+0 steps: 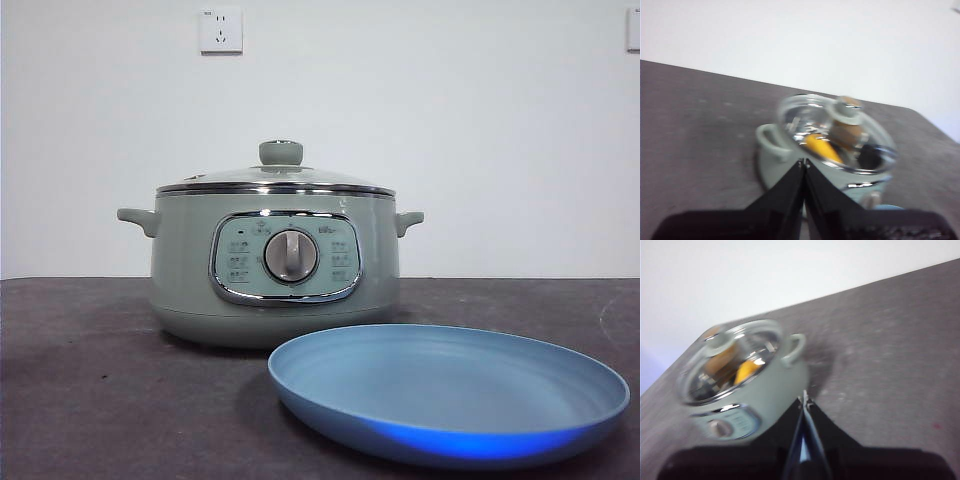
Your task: Take the corn out from the steamer,put the corn on the plate,close the lid
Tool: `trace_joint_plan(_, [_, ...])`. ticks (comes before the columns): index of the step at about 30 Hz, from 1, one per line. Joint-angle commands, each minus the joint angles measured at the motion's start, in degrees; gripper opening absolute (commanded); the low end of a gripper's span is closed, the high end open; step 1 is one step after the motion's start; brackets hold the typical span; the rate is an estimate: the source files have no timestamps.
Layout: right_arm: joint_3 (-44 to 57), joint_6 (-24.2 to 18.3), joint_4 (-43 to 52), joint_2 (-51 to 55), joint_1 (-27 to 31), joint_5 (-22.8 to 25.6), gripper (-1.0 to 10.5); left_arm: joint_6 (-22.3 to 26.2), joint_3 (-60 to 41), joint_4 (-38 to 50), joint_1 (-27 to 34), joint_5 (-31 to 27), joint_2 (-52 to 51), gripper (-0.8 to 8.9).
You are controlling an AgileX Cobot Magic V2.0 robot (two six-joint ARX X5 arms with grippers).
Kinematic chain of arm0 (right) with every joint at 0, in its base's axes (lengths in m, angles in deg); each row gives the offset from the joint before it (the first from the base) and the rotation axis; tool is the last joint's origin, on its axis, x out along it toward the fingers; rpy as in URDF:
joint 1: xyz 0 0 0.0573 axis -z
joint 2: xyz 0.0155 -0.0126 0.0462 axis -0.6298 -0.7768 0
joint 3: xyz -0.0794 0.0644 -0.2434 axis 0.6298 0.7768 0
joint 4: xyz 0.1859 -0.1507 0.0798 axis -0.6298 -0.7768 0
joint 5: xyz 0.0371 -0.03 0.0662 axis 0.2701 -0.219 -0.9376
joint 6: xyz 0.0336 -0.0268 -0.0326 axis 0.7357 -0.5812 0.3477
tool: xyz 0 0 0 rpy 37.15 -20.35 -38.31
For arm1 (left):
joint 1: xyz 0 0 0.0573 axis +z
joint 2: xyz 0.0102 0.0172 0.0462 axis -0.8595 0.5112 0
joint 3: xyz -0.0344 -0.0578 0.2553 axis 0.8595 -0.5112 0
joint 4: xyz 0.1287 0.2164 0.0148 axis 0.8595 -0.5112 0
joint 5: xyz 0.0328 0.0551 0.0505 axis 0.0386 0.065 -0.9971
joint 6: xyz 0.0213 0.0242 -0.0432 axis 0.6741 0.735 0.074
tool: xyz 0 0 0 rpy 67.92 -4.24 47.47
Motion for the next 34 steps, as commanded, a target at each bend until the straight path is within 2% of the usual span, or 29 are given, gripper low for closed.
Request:
trace_joint_plan(1, [-7.4,-3.7,-2.1,-5.0,-1.1,-1.1,-0.1,1.2,3.6,-0.9,0.1,4.6,3.1,-0.08])
trace_joint_plan(4, [-15.2,-4.3,-5.2,-10.5,-2.1,-5.9,-0.1,1.4,7.5,-2.4,0.1,9.6,6.8,-0.08])
trace_joint_plan(7, [-23.1,-8.4,-11.8,-15.4,-3.5,-9.5,-0.1,3.4,11.7,-6.0,0.1,13.3,10.3,-0.08])
trace_joint_plan(13, [-34.5,-16.8,-27.9,-22.1,-7.9,-9.5,-0.1,9.1,19.7,-15.3,0.0,17.6,15.5,-0.08])
trace_joint_plan(20, [-36.6,-22.2,-36.7,-24.4,-10.9,-9.2,-0.1,13.2,26.0,-21.5,-0.5,17.9,18.8,-0.08])
trace_joint_plan(25, [-36.6,-22.2,-37.0,-24.6,-11.2,-9.1,0.1,13.2,27.1,-20.9,-1.1,17.9,19.4,0.00])
trace_joint_plan(27, [-36.6,-22.2,-37.0,-24.6,-11.2,-9.1,1.0,13.2,27.1,-21.1,-1.1,18.0,19.4,0.12])
trace_joint_plan(28, [-36.6,-22.2,-37.0,-24.6,-11.2,-9.1,1.9,13.1,27.1,-21.1,-1.1,18.0,19.4,0.63])
trace_joint_plan(29, [-36.6,-22.2,-37.0,-24.6,-11.2,-9.1,2.9,13.0,27.1,-21.1,-1.1,18.0,19.4,1.64])
trace_joint_plan(32, [-36.6,-22.2,-37.0,-24.6,-11.2,-9.1,5.5,12.9,27.1,-21.1,-1.1,18.0,19.4,5.49])
trace_joint_plan(33, [-36.6,-22.2,-37.0,-24.6,-11.2,-9.1,5.8,12.9,27.1,-21.0,-1.1,18.0,19.4,6.01])
trace_joint_plan(34, [-36.6,-22.2,-37.0,-24.6,-11.2,-9.1,6.0,12.9,27.1,-21.0,-1.2,18.1,19.4,6.02])
